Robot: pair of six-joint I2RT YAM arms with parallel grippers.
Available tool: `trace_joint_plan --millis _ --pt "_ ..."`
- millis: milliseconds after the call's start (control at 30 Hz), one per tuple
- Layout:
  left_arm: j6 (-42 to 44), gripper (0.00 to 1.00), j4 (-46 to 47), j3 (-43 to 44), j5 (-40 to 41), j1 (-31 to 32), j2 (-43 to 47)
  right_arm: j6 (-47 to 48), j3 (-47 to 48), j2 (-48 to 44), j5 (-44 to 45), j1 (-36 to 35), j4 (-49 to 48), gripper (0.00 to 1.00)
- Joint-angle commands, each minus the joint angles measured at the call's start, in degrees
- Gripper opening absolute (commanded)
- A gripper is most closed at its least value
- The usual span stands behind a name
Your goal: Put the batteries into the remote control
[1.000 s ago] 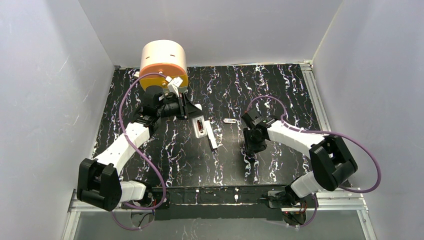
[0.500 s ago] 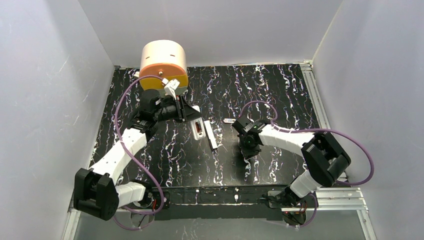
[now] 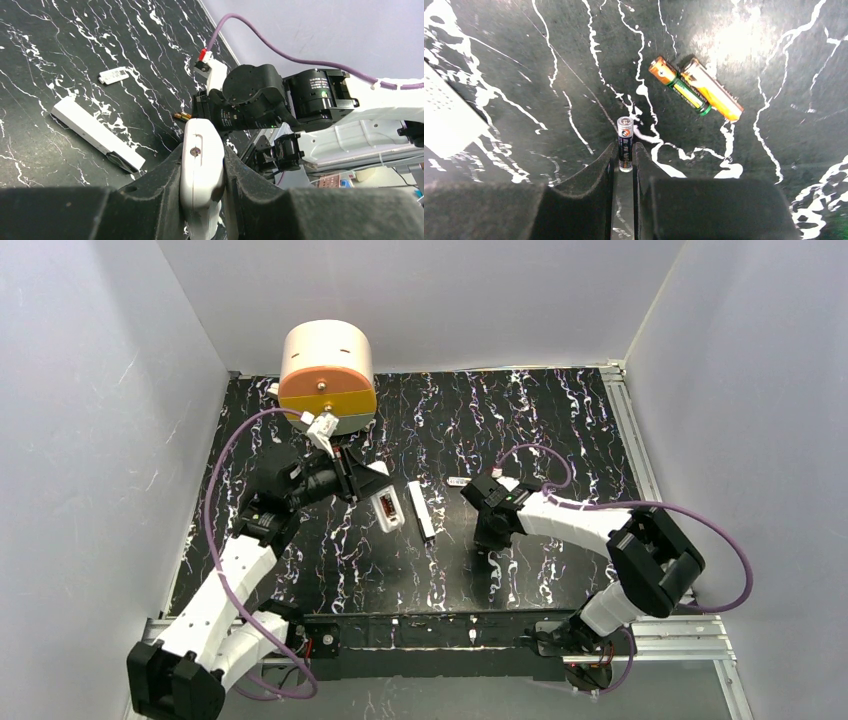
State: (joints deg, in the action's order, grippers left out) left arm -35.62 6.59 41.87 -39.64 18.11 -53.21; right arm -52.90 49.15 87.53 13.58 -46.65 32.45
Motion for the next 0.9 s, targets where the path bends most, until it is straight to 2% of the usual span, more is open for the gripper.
trace_joint_plan --millis 0,133,367,467,567,667,733,800,867 --pt "0.4 0.0 -5.5 0.3 3.4 -0.2 4.4 -17.1 -2.6 -4.8 1.3 -0.4 -1.6 0.22" --pt "1.5 0.0 -10.2 0.4 5.4 -0.2 7.4 -27.2 -6.4 -6.5 -0.2 -0.5 -3.5 0.22" --pt "2.3 0.0 -13.7 0.2 6.7 -0.2 10.7 -35.7 -5.8 -3.7 -2.1 -1.6 -2.6 0.25" --pt "2.8 0.0 -14.5 0.2 6.8 -0.2 10.8 -37.6 -5.6 -2.9 -3.0 -1.7 -1.9 0.36" --pt "3.1 0.0 -15.2 0.4 7.1 -0.2 10.6 -36.6 -4.0 -2.9 -2.0 -1.8 0.3 0.55" --pt "3.8 0.0 -16.9 1.6 7.6 -0.2 9.9 -32.7 1.9 -6.1 5.3 -4.0 5.1 0.61" --pt "4.2 0.0 -17.9 2.5 8.2 -0.2 9.4 -26.1 3.4 -8.5 9.0 -4.4 4.5 0.64" --pt "4.8 0.0 -18.5 3.2 9.2 -0.2 8.7 -14.0 4.1 -10.3 9.6 -4.2 0.0 0.65" --pt "5.9 0.0 -19.7 4.3 10.6 -0.2 7.9 3.9 5.6 -10.3 5.8 -4.2 -5.5 0.65"
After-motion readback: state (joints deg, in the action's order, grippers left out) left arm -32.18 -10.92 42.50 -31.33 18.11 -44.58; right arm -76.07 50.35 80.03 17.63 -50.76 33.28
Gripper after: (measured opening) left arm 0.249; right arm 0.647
